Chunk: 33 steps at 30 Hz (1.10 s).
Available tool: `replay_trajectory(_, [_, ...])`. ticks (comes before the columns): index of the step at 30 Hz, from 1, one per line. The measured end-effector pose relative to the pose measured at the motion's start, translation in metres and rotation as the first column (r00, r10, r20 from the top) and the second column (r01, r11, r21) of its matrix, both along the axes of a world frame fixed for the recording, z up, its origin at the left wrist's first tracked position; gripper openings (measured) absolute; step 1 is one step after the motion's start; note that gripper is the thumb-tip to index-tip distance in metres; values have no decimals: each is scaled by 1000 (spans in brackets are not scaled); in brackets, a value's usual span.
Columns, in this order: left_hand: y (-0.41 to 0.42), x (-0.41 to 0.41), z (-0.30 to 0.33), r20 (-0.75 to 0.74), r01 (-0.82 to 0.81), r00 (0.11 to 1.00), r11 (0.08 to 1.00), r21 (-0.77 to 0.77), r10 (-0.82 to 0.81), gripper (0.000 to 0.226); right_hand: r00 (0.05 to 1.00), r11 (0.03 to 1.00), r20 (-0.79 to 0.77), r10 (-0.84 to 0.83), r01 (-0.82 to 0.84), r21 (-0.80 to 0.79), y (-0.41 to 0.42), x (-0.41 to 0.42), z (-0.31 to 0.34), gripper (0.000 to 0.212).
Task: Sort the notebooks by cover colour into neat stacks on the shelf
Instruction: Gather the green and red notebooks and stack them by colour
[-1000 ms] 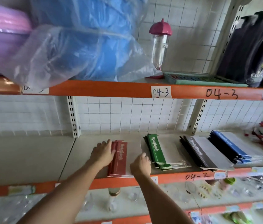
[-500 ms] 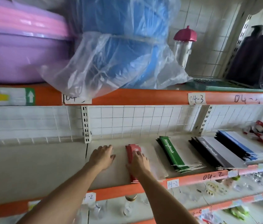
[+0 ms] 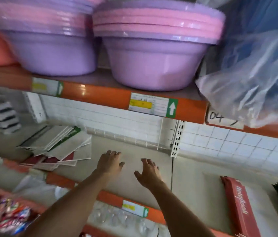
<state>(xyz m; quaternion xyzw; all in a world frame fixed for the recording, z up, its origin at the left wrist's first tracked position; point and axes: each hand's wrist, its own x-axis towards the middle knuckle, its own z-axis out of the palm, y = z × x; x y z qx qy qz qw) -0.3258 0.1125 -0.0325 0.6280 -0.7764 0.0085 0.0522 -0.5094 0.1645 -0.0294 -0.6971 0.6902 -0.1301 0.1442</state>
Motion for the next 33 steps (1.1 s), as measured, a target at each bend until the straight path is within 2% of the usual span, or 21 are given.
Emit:
replay_trajectory(4, [-23,83,-5,-8,-73,997,997,-27,73,52,998,998,10,67,-67,5,-26,84,-5,63])
replay_trajectory(9, [-47,177,-10,-3,-46,999,995,-88,46,47,987,986,18,160,-161,40,-50,186,-11,51])
replay_trajectory(12, [-55,212,-11,5,-49,999,997,-54,50,45,978,978,33,206,-206,13,-61,234,-15,49])
replay_trajectory(15, [-55,233,-19,-3,-70,998,998,8,70,39,964,964,-35,262,-260,57,-68,259,-25,56])
replay_trajectory(17, [-54,238,-23,4,-71,997,997,43,71,40,964,968,-99,248,-243,59,-68,263,-35,50])
replay_trajectory(19, [-54,232,-25,4,-33,999,999,-3,33,37,968,976,-182,173,-193,-98,-70,260,-45,36])
replay_trajectory(21, [-56,219,-26,-33,6,999,999,-47,-8,25,970,981,-224,90,-125,-147,-66,246,-44,26])
replay_trajectory(24, [-57,192,-34,-133,93,986,992,-87,-104,23,971,995,-235,-39,15,-102,-55,207,-40,33])
replay_trajectory(26, [-59,164,-41,-234,177,951,976,-122,-202,29,957,973,-203,-206,178,-145,-43,172,-39,34])
replay_trajectory(28, [-54,129,-46,-286,267,912,955,-127,-294,22,916,934,-202,-346,315,-169,-28,138,-40,33])
replay_trajectory(31, [-38,84,-57,-274,365,872,912,-185,-405,27,855,883,-225,-467,438,-167,-7,101,-49,33])
replay_trajectory(33, [-35,72,-65,-213,349,891,905,-243,-401,32,827,837,-158,-540,509,-198,3,88,-54,33])
